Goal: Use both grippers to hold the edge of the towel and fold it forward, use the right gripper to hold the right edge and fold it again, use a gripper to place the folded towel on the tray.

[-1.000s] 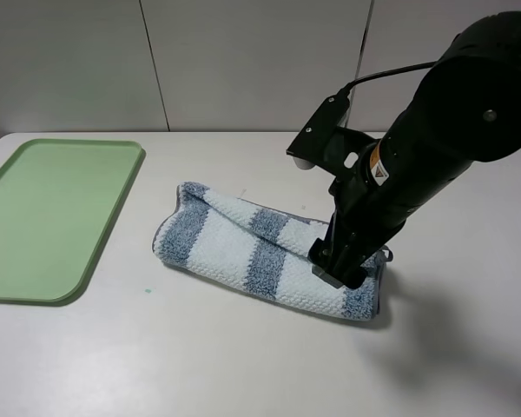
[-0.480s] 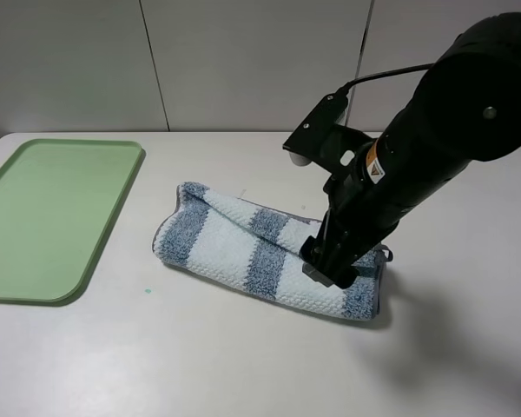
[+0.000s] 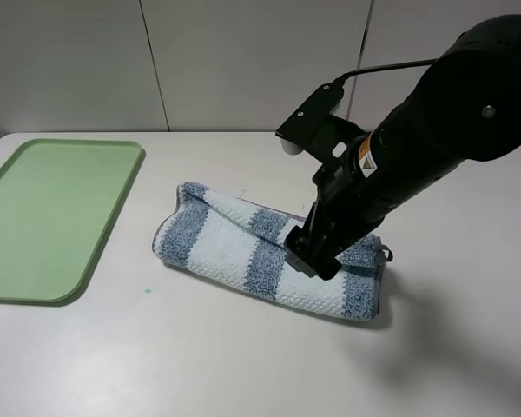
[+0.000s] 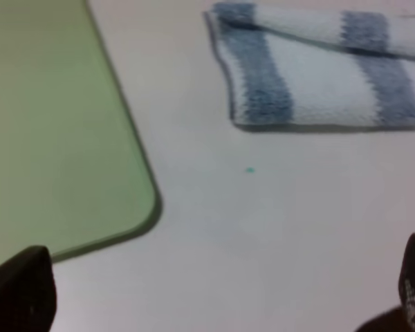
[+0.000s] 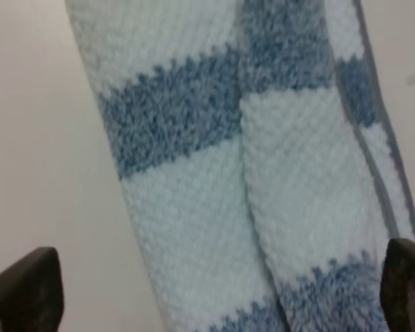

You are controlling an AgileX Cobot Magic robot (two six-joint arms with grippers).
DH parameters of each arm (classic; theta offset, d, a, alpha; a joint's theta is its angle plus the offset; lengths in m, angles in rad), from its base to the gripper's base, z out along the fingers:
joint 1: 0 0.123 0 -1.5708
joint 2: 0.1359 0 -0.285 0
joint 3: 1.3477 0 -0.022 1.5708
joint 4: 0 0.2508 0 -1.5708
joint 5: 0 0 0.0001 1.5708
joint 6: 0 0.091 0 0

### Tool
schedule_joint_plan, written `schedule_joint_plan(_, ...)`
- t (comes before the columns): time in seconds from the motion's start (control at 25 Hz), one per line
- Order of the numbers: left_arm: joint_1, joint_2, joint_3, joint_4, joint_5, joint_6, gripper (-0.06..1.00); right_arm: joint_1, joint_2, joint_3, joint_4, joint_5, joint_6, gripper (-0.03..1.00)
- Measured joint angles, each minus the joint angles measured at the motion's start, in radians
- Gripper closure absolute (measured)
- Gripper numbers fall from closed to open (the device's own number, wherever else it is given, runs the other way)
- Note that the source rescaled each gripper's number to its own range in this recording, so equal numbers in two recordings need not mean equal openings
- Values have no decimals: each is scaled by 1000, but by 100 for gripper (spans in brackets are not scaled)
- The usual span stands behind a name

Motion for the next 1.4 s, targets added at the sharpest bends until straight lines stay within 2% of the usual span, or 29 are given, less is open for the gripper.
schedule_joint_plan(0.32, 262, -2, 0, 0, 0, 0, -5, 0, 79, 0, -11, -65, 103, -3)
schedule_joint_plan(0.52, 368, -2, 0, 0, 0, 0, -5, 0, 86, 0, -103, -108, 203, -3)
schedule_joint_plan(0.68, 380, -2, 0, 0, -1, 0, -5, -11, 86, 0, -186, -112, 265, -3)
schedule_joint_plan(0.88, 380, -2, 0, 0, -1, 0, -5, -93, 86, 0, -212, -114, 337, -3)
schedule_joint_plan(1.24, 380, -2, 0, 0, -1, 0, -5, -176, 96, 1, -217, -41, 354, -3)
schedule_joint_plan(1.4, 380, -2, 0, 0, -1, 0, -5, -186, 140, 4, -211, -44, 328, -3)
